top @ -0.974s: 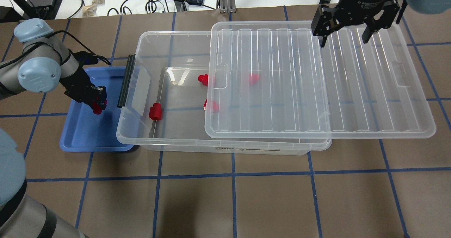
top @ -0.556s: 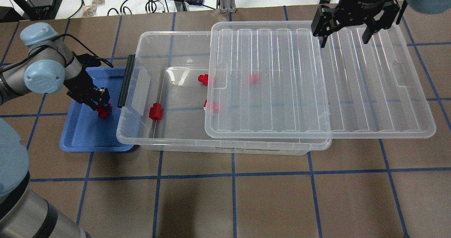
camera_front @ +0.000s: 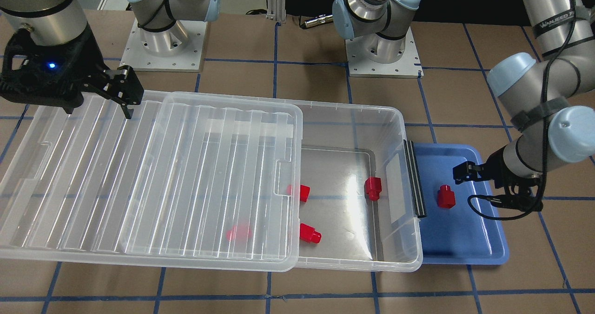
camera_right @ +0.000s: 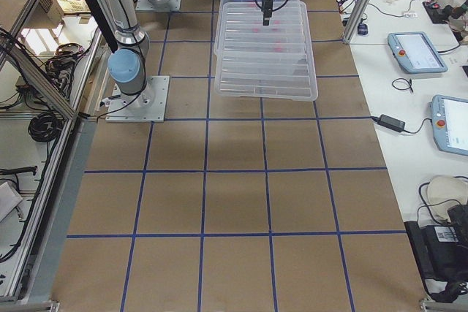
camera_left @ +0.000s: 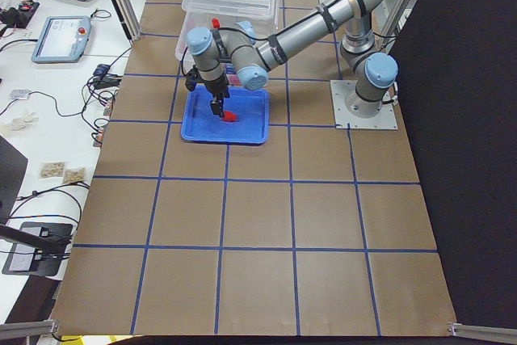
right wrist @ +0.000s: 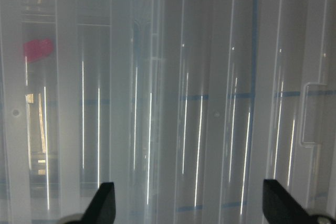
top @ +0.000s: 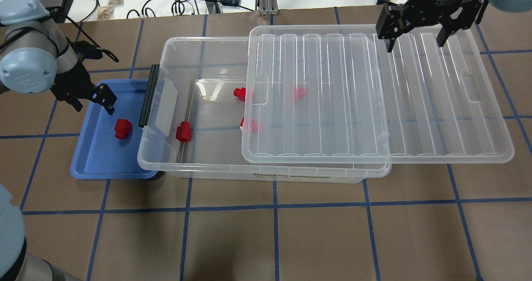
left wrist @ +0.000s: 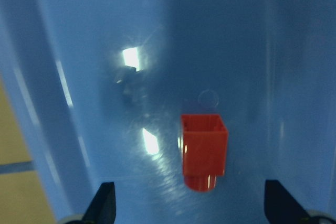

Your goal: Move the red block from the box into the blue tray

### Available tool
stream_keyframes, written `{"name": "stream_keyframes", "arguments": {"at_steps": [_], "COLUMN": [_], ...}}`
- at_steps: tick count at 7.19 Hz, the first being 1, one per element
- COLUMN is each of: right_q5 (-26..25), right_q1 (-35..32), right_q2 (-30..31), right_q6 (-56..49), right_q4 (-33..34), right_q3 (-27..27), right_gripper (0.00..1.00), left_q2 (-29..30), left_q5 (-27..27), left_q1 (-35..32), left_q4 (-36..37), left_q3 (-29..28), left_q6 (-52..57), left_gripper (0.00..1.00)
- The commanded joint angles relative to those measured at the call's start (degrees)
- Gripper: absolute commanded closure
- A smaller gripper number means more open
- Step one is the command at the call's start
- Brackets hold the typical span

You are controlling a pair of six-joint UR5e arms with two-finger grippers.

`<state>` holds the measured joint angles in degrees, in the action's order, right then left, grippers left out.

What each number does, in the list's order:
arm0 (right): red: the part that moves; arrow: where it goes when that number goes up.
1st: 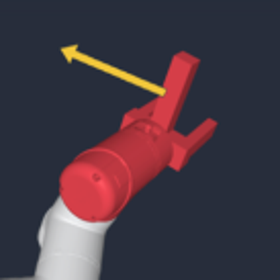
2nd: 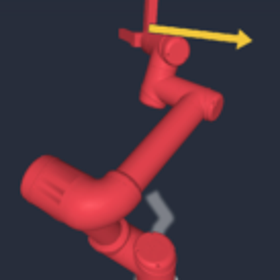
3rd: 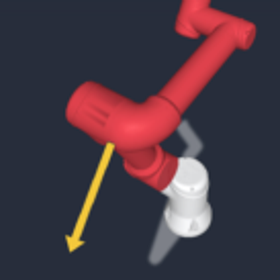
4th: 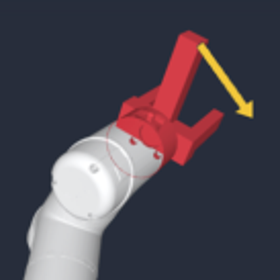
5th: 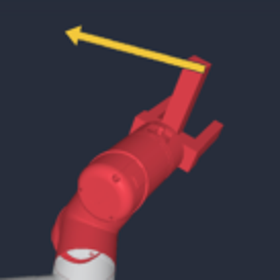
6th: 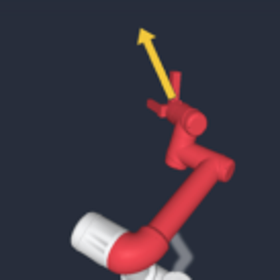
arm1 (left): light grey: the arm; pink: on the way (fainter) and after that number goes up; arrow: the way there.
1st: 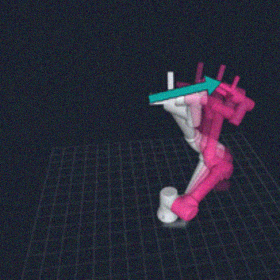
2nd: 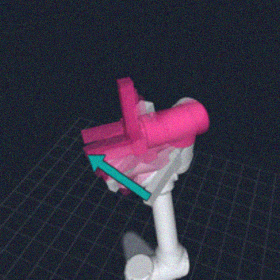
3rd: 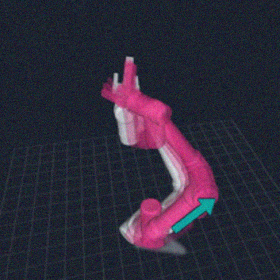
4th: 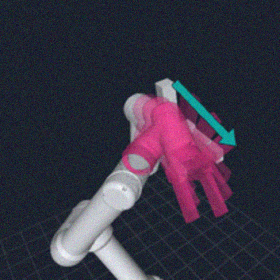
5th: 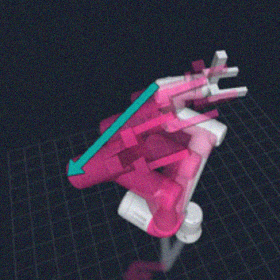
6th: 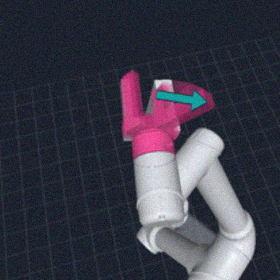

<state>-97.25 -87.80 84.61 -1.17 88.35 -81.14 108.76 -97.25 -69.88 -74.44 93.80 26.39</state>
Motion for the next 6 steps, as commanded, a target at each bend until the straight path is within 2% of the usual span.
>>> {"name": "stream_keyframes", "arguments": {"at_steps": [1, 2, 4, 6], "right_q5": [-2.6, -2.4, -1.9, -2.4], "right_q1": [8.2, 13.5, 23.6, 29.2], "right_q2": [-0.1, -0.1, -1.0, -3.3], "right_q6": [-8.6, -14.1, -26.4, -28.9], "right_q4": [-0.3, -0.1, 0.5, 5.3], "right_q3": [-0.2, -0.5, -1.6, -5.0], "right_gripper": [0.0, 0.0, 0.0, 0.0], "left_q2": [-6.7, -9.6, -15.5, -18.2], "left_q5": [2.3, 2.4, 6.3, 7.3], "left_q1": [-2.6, -5.8, -10.3, -15.2], "left_q4": [-13.1, -18.3, -22.0, -24.2], "left_q3": [-7.1, -9.5, -9.3, -8.5], "left_q6": [-8.1, -12.3, -16.0, -18.6], "left_gripper": [0.0, 0.0, 0.0, 0.0]}}
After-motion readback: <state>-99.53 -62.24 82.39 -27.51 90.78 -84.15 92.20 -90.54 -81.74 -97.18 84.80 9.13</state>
